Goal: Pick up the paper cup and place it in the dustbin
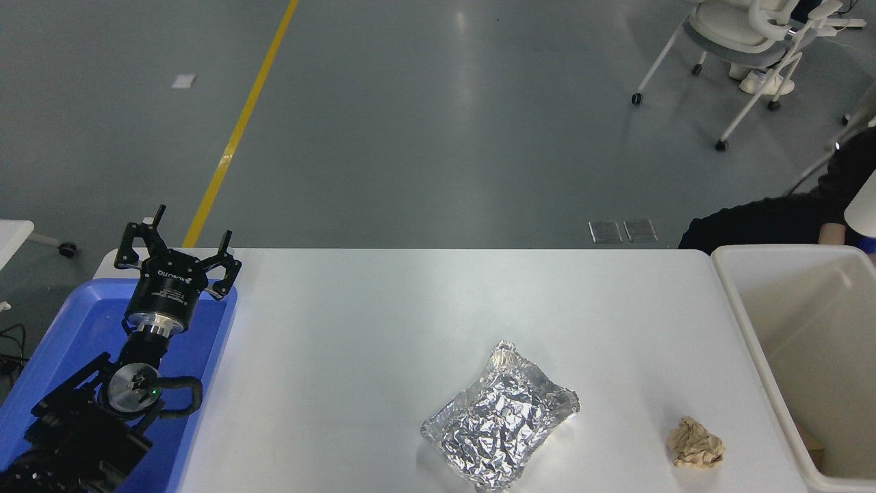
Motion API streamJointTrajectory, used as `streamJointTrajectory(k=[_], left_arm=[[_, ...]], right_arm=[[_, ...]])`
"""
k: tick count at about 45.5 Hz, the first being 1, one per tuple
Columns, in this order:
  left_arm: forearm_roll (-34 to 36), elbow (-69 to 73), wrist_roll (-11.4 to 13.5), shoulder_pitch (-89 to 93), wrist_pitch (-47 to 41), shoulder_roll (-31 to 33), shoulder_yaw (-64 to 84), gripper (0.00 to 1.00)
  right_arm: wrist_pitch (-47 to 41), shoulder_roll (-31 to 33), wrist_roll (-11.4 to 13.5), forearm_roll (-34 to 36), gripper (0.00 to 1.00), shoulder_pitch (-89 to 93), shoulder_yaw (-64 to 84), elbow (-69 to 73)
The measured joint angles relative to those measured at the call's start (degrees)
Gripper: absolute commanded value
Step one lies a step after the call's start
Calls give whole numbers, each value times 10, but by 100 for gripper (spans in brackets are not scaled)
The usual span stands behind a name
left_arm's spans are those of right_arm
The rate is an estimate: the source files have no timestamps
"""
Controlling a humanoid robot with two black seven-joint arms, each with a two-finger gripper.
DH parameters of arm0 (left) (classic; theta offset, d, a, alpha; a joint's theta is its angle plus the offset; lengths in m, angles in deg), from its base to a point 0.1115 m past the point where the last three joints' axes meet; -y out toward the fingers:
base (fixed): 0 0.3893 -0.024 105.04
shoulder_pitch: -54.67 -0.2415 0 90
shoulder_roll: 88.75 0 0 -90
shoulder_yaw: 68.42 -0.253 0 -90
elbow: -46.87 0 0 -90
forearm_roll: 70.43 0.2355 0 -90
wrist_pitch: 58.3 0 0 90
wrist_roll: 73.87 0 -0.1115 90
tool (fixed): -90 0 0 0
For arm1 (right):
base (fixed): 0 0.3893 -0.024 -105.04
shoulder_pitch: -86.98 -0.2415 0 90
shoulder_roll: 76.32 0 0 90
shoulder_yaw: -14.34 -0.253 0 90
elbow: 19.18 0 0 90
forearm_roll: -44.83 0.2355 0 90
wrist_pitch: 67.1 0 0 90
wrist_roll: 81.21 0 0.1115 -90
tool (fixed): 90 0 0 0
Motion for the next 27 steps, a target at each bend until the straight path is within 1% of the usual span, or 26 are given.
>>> streamJointTrajectory(k=[5, 9, 14, 21, 27], left_arm=[[0, 0, 0, 0, 0, 0, 0, 100], [0, 0, 0, 0, 0, 0, 0, 100], [0, 0, 0, 0, 0, 1, 0, 100], [0, 0, 0, 0, 0, 1, 0, 100], [0, -1, 0, 0, 0, 1, 0, 100]], right_arm=[[56, -4, 0, 18, 0, 138, -99, -35], [89, -22, 0, 33, 0, 248, -159, -74], [119, -58, 1, 45, 0, 366, -272, -129], [141, -105, 1, 54, 0, 473, -380, -187], [161, -140, 1, 58, 0, 531, -433, -218]])
